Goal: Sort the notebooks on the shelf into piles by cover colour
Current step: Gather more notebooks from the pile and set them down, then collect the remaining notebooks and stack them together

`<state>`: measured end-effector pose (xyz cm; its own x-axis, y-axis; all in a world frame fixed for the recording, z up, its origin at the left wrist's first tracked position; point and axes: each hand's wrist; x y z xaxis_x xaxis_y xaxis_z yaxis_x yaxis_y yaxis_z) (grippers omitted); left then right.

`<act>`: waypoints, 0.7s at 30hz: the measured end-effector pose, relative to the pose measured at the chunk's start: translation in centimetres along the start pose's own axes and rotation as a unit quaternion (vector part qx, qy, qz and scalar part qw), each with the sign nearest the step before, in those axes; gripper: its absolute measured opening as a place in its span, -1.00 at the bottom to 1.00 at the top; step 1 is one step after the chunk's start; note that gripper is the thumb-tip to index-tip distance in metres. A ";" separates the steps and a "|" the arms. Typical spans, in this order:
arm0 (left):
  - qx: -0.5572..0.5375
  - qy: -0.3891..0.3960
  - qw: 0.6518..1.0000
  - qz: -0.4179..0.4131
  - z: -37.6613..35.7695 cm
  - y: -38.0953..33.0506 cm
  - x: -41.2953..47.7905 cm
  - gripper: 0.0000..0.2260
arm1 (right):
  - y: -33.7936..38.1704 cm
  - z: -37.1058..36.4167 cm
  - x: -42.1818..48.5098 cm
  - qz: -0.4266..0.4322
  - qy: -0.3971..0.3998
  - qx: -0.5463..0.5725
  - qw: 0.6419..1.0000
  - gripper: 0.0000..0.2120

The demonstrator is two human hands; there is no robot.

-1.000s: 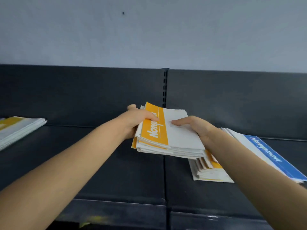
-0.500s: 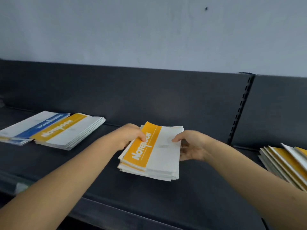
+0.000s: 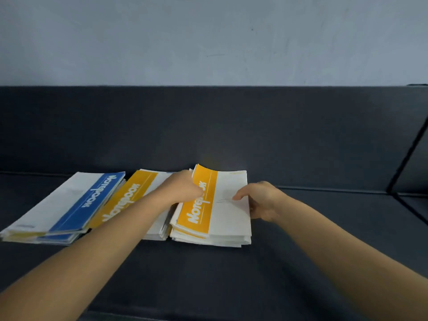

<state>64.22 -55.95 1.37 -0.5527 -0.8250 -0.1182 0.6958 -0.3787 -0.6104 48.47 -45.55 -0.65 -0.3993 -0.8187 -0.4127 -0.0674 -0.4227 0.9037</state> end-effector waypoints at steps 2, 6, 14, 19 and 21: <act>0.095 0.001 0.995 -0.042 0.2 0.6 0.4 -0.90 | 0.1 -0.9 0.3 0.027 -0.031 -0.046 0.998 -0.75; 0.241 -0.097 0.958 -0.123 0.3 0.1 0.8 -0.74 | 0.3 -0.2 0.2 0.108 -0.126 -0.308 0.937 -0.71; 0.294 -0.099 0.920 -0.240 -3.3 -6.3 1.8 -0.40 | -0.5 6.0 -3.3 0.084 -0.235 -0.514 0.821 -0.31; 0.292 -0.096 0.905 -0.293 -8.4 -13.7 0.3 -0.34 | -2.3 13.7 -6.6 0.072 -0.291 -0.539 0.787 -0.37; 0.290 -0.101 0.900 -0.310 -11.1 -17.0 -0.4 -0.32 | -3.4 17.6 -8.2 0.068 -0.307 -0.551 0.773 -0.38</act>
<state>47.54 -44.51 3.15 -0.8634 -0.4167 0.2844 0.4369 -0.8995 0.0084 35.88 -30.57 1.61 -0.7156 -0.6888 0.1159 0.6982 -0.7003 0.1489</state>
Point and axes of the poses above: each hand's wrist, its own x-axis towards the middle knuckle, its own z-axis out of the back of the hand, y = z × x, and after that the axes turned 4 degrees about -x, right-handed
